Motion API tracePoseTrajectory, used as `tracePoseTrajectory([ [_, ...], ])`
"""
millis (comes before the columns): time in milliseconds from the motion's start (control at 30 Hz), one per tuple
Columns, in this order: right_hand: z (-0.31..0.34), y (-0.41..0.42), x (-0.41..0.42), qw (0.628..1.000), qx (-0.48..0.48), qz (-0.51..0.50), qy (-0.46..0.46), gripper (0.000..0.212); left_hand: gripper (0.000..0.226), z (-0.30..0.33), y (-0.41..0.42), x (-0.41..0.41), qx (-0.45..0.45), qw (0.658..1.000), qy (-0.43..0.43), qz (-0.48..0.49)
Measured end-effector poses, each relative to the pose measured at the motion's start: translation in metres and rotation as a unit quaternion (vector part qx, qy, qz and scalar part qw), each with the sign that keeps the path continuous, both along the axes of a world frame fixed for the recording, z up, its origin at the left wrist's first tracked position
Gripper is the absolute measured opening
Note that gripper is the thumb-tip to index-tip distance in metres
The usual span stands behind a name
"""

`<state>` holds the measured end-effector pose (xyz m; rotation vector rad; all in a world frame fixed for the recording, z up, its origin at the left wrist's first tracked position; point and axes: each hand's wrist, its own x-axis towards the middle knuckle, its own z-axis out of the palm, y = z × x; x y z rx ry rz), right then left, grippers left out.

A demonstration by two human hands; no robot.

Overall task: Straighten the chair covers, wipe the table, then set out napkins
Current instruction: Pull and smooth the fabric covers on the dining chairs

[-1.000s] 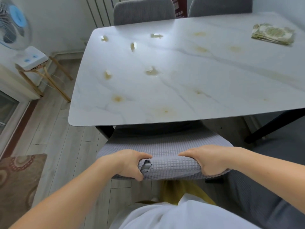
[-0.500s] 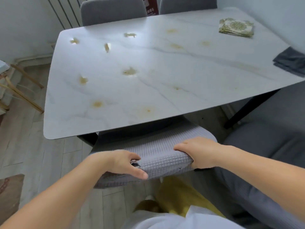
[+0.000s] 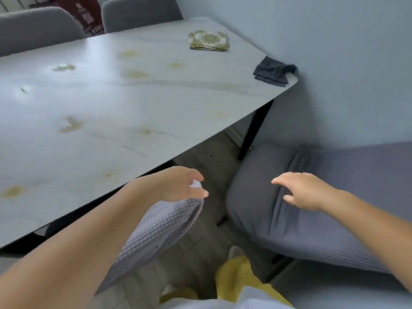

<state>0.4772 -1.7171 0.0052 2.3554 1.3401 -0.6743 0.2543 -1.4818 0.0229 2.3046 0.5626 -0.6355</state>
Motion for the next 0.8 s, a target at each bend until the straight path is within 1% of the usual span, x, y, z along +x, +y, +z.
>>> tracePoseTrajectory([
  [67, -0.002, -0.043, 0.037, 0.996, -0.026, -0.076, -0.047, 0.050, 0.060, 0.000, -0.023, 0.049, 0.001, 0.999, 0.003, -0.053],
  [133, -0.008, -0.073, 0.063, 0.984, -0.045, -0.134, -0.110, 0.048, 0.061, -0.001, -0.040, 0.077, -0.002, 0.996, 0.005, -0.084],
  [200, -0.012, -0.115, 0.097, 0.962, -0.057, -0.214, -0.162, 0.046, 0.062, -0.006, -0.065, 0.120, -0.006, 0.992, 0.004, -0.125],
  [300, -0.016, -0.173, 0.138, 0.920, -0.084, -0.327, -0.197, 0.054, 0.064, -0.011, -0.104, 0.185, -0.003, 0.982, 0.008, -0.187],
  [433, -0.021, -0.215, 0.170, 0.883, -0.091, -0.415, -0.200, 0.071, 0.066, -0.016, -0.147, 0.247, 0.007, 0.967, 0.008, -0.255],
  [567, -0.022, -0.230, 0.187, 0.857, -0.032, -0.475, -0.200, 0.083, 0.065, -0.021, -0.176, 0.284, 0.003, 0.956, 0.015, -0.294],
  [600, -0.019, -0.230, 0.191, 0.845, -0.006, -0.498, -0.196, 0.084, 0.064, -0.021, -0.180, 0.288, 0.000, 0.953, 0.019, -0.302],
  [667, -0.014, -0.231, 0.200, 0.808, 0.038, -0.563, -0.171, 0.084, 0.064, -0.026, -0.189, 0.300, 0.000, 0.948, 0.025, -0.318],
  [733, -0.009, -0.227, 0.204, 0.778, 0.063, -0.608, -0.146, 0.083, 0.064, -0.030, -0.196, 0.307, -0.004, 0.942, 0.034, -0.333],
  [800, -0.009, -0.224, 0.204, 0.763, 0.075, -0.627, -0.138, 0.083, 0.064, -0.033, -0.203, 0.309, -0.006, 0.937, 0.040, -0.348],
])
